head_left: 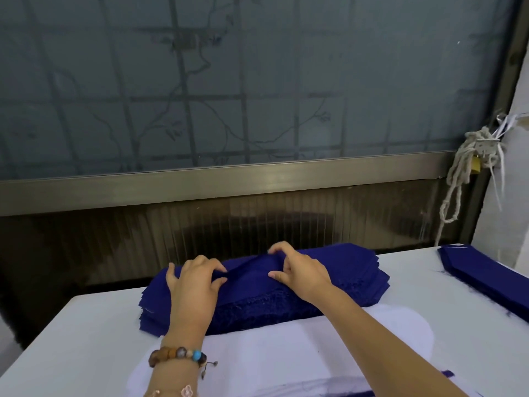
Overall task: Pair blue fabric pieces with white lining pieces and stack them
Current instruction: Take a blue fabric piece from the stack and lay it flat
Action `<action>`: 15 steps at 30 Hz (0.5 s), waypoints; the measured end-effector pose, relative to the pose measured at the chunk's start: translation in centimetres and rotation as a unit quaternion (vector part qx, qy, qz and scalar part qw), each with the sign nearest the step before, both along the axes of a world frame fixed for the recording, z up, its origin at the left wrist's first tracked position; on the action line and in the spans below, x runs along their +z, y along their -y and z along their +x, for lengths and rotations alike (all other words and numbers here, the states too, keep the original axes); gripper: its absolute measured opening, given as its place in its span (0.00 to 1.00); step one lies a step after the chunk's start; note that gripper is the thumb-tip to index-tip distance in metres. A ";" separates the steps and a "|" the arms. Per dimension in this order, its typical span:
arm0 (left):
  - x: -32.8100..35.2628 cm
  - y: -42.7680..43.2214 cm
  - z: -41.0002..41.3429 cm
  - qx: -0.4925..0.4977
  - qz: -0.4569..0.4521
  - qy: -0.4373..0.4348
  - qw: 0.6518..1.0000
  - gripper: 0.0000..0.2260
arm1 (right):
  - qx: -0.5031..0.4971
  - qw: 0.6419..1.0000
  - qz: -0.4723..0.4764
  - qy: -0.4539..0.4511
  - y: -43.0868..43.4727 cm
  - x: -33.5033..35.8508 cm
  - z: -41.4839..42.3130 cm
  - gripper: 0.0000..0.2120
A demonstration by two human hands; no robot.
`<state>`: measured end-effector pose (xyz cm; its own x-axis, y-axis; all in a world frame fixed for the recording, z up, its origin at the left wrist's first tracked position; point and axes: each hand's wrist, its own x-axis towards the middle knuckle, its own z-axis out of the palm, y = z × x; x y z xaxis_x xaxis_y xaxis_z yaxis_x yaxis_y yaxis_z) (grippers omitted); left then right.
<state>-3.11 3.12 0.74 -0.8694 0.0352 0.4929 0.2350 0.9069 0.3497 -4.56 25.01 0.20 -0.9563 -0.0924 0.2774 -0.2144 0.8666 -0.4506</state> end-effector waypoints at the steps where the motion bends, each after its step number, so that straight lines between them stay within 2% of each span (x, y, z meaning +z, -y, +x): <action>1: -0.1 0.1 0.1 0.000 0.012 -0.017 1.000 0.06 | 0.005 1.000 0.003 -0.002 0.0 0.1 0.1 0.25; 2: -0.2 0.2 0.1 -0.001 0.019 -0.029 0.999 0.07 | 0.009 1.000 0.008 -0.004 0.0 0.1 0.2 0.27; 6: 0.1 1.2 0.2 0.022 0.025 -0.038 0.999 0.09 | 0.008 1.000 -0.014 0.003 -0.2 0.0 0.0 0.16; 9: 0.1 2.4 0.0 0.051 0.030 0.013 0.998 0.08 | -0.013 0.998 -0.051 0.019 -0.5 -0.2 -0.2 0.17; 12: -0.1 3.8 -0.3 0.067 0.046 0.067 0.994 0.11 | -0.031 0.996 -0.068 0.050 -1.5 0.6 -0.4 0.17; 15: -0.1 5.0 -0.3 0.065 0.077 0.070 0.992 0.12 | -0.045 0.992 -0.074 0.088 -3.6 1.4 -0.2 0.14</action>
<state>-3.44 -1.84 0.60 -0.9222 -0.1478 0.3573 0.0593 0.8592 0.5082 -4.77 28.64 1.65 -0.9936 0.0258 0.1103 -0.0457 0.7998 -0.5985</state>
